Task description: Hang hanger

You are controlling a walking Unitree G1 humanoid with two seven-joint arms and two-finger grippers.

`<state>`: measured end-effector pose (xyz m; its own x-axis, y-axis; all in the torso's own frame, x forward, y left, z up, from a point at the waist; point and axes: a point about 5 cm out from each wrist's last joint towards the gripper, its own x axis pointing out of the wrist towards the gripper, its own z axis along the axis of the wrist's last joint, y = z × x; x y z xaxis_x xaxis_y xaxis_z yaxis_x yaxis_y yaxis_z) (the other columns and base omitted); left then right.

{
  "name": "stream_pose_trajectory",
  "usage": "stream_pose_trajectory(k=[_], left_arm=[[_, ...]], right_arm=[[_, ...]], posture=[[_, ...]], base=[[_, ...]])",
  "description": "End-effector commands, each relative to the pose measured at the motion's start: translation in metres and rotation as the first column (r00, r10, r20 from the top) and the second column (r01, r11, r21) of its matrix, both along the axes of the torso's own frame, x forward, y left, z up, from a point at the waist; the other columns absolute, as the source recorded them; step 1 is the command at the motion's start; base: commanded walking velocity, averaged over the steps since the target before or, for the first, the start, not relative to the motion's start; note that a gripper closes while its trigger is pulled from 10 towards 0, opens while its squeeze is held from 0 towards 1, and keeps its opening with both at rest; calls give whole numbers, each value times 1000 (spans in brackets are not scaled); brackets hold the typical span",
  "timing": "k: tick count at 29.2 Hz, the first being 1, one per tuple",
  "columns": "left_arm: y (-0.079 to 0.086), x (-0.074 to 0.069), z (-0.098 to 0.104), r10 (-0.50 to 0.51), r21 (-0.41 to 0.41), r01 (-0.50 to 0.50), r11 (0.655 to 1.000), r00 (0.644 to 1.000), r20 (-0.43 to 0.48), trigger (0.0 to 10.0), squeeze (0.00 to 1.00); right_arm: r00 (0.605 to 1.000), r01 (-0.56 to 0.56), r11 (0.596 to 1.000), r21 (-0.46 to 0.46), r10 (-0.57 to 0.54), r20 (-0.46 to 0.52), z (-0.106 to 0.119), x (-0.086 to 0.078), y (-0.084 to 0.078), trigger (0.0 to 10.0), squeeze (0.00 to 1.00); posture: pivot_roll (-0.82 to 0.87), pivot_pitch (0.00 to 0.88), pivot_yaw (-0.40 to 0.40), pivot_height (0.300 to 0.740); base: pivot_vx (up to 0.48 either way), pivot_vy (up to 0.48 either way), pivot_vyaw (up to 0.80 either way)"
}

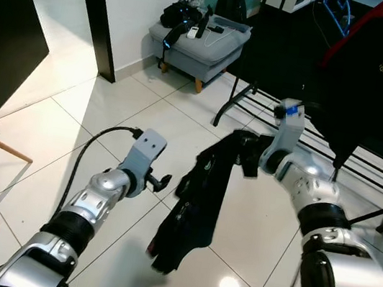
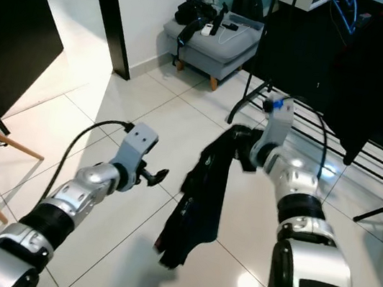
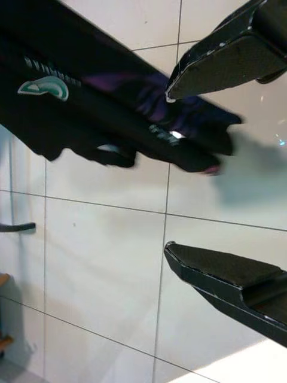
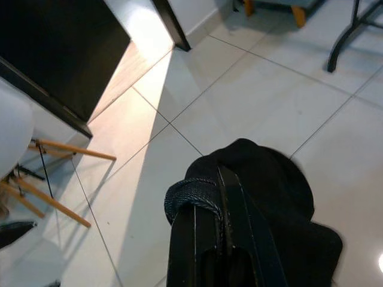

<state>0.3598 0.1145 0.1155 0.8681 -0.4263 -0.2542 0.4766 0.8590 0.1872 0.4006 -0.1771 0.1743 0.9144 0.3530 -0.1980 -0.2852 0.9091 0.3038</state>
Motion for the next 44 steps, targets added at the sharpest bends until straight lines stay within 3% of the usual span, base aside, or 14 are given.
stream_pose_trajectory(k=[1,9,15,16,17,18,20,22,23,27,31,35,42,44], left_arm=[[1,-4,-5,-16,30,16,999,1000,-17,10000,0],[-8,-8,-7,-110,46,111,993,993,-30,10000,0],[-10,-9,-10,-77,-43,73,996,992,-104,10000,0],[-8,-8,-11,-51,-49,46,998,992,-114,10000,0],[-8,-8,-11,-51,-49,46,998,992,-114,10000,0],[-6,-8,-11,-36,-47,31,998,992,-118,10000,0],[-2,-8,-13,-20,-22,17,1000,993,-115,10000,0],[3,-7,-13,-15,13,17,1000,995,-97,10000,0],[3,-7,-13,-15,13,17,1000,995,-97,10000,0],[20,-5,-12,10,46,-7,999,998,-68,10000,0],[34,-6,-18,35,62,-30,998,996,-81,10000,0],[37,-9,-20,6,14,-5,1000,995,-104,10000,0],[19,-23,-33,-172,-214,121,969,956,-240,10000,0],[3,-17,-38,-112,-290,35,956,961,-253,10000,0]], right_arm=[[1000,21,999,40,-20,-6,1,0,-1,0,0],[1000,-14,1000,25,15,-26,5,1,3,0,0],[976,-216,946,-241,219,-15,12,-3,4,0,0],[933,-278,810,-516,356,56,17,-7,-1,0,0],[933,-278,810,-516,356,56,17,-7,-1,0,0],[875,-319,656,-684,482,53,18,-11,-1,0,0],[630,-460,257,-850,769,-107,10,-33,2,0,0],[538,-477,160,-864,831,-143,13,-40,-1,0,0],[538,-477,160,-864,831,-143,13,-40,-1,0,0],[448,-411,-26,-911,865,-227,22,-46,-14,0,0],[477,-266,-59,-962,859,-185,34,-42,-21,0,0],[494,-144,-21,-989,865,-90,43,-38,-19,0,0],[368,-23,47,-999,929,35,55,-42,-2,0,0],[269,16,84,-996,959,85,60,-47,11,0,0]], posture=[[-77,121,0,740],[-84,111,6,740],[-86,114,7,740],[-81,121,7,740],[-81,121,7,740],[-80,122,7,740],[-79,125,13,740],[-79,125,13,740],[-79,125,13,740],[-94,134,13,740],[-99,136,12,740],[-85,139,3,740],[-70,146,-4,740],[-82,148,-2,740]], base=[[0,0,0],[0,0,0],[0,0,0],[0,0,0],[0,0,0],[0,0,0],[0,0,0],[0,0,0],[0,0,0],[0,0,0],[0,0,0],[0,0,0],[0,0,0],[0,0,0]])
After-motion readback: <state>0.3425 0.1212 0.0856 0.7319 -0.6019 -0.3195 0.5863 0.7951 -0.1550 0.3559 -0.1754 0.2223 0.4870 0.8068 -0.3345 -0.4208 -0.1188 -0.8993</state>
